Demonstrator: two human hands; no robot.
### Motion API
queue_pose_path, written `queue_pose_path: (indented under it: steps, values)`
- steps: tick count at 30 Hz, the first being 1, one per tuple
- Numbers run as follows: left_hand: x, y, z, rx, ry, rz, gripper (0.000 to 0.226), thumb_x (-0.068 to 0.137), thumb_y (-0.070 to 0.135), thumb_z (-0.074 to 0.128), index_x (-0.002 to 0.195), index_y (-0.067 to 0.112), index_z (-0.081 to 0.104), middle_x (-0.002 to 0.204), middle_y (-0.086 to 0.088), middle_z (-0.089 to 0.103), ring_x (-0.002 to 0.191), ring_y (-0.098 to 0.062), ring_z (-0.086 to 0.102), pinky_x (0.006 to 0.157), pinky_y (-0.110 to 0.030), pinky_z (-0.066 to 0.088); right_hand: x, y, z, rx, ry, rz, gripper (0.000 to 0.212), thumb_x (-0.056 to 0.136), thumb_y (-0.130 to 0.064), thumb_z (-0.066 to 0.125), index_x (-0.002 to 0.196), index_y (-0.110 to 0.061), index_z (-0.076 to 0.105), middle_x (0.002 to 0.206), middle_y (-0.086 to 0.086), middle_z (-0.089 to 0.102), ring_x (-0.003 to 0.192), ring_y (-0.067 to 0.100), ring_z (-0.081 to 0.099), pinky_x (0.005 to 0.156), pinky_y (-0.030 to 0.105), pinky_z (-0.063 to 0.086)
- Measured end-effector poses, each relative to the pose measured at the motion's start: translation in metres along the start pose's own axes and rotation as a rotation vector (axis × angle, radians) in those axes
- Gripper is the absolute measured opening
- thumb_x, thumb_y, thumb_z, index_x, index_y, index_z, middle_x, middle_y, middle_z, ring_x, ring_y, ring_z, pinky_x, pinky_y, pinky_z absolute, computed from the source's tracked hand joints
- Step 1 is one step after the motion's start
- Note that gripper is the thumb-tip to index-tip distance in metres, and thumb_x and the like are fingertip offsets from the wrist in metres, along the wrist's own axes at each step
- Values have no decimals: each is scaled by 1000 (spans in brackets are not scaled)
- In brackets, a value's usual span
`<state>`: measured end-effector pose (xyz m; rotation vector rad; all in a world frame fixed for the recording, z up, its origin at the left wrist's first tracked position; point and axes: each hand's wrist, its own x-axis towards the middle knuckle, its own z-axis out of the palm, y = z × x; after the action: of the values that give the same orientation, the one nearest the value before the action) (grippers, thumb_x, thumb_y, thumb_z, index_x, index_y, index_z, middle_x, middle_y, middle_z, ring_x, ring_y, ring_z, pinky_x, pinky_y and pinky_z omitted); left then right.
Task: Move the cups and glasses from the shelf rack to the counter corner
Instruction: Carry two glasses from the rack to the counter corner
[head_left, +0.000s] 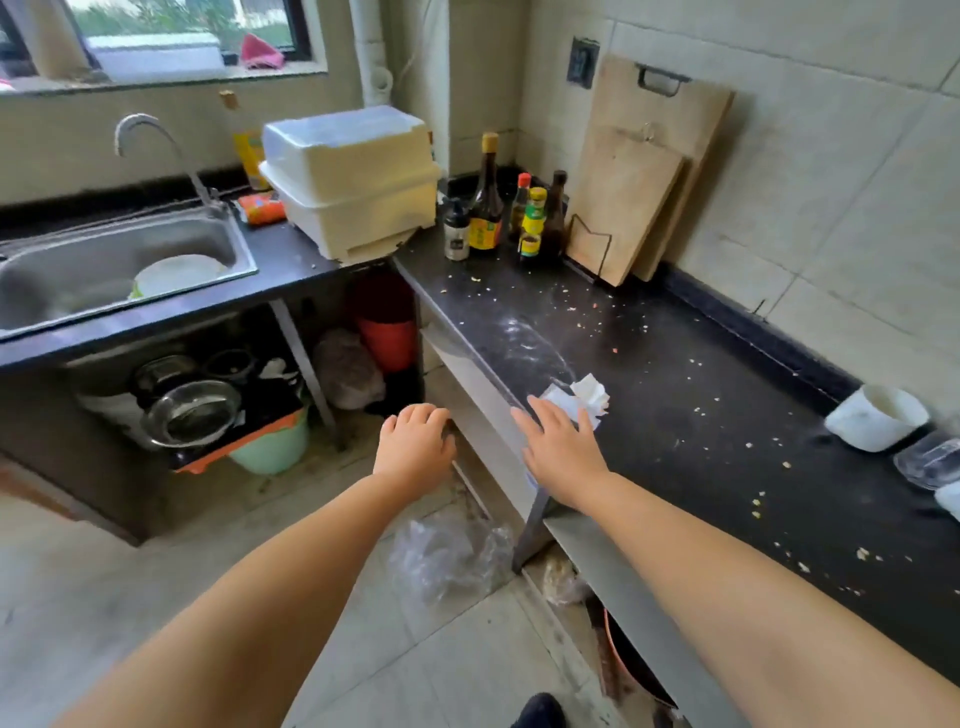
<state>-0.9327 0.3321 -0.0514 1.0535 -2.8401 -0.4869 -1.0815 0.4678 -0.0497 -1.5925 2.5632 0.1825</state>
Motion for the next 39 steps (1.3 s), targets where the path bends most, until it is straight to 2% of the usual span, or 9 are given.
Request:
queue_pose_path:
  steps: [11, 19, 24, 29, 39]
  values:
    - [-198, -241, -74, 35, 104, -497, 41, 95, 30, 42, 134, 18, 49, 141, -3, 49, 135, -23, 38, 111, -39, 28, 7, -301, -8, 4, 9, -491, 56, 102, -32, 33, 153, -23, 14, 162, 5, 11, 149, 19, 12, 118, 55, 7]
    - [-312, -347, -116, 38, 174, -829, 41, 96, 32, 42, 135, 19, 47, 140, -4, 47, 135, -24, 38, 112, -40, 28, 1, -472, -21, -30, -9, -802, 55, 103, -32, 30, 153, -23, 12, 162, 6, 9, 150, 21, 8, 118, 55, 3]
    - [-338, -398, -137, 23, 231, -936, 42, 96, 31, 41, 135, 19, 47, 140, -4, 49, 133, -23, 39, 111, -40, 30, 13, -553, -36, 2, -18, -942, 55, 102, -31, 33, 153, -23, 15, 162, 6, 12, 150, 23, 9, 118, 56, 3]
    - [-335, -466, -169, 28, 284, -1003, 42, 97, 30, 38, 136, 18, 46, 143, -3, 46, 135, -22, 36, 111, -39, 27, 54, -635, -54, -9, 45, -1072, 55, 102, -33, 33, 153, -23, 16, 162, 6, 13, 150, 23, 11, 118, 57, 4]
    - [-284, -609, -253, 8, 413, -1042, 41, 95, 29, 38, 134, 18, 49, 139, -2, 49, 132, -23, 40, 113, -41, 29, 180, -773, -115, -32, 93, -1111, 55, 101, -35, 34, 152, -25, 17, 161, 5, 15, 150, 23, 13, 119, 57, 7]
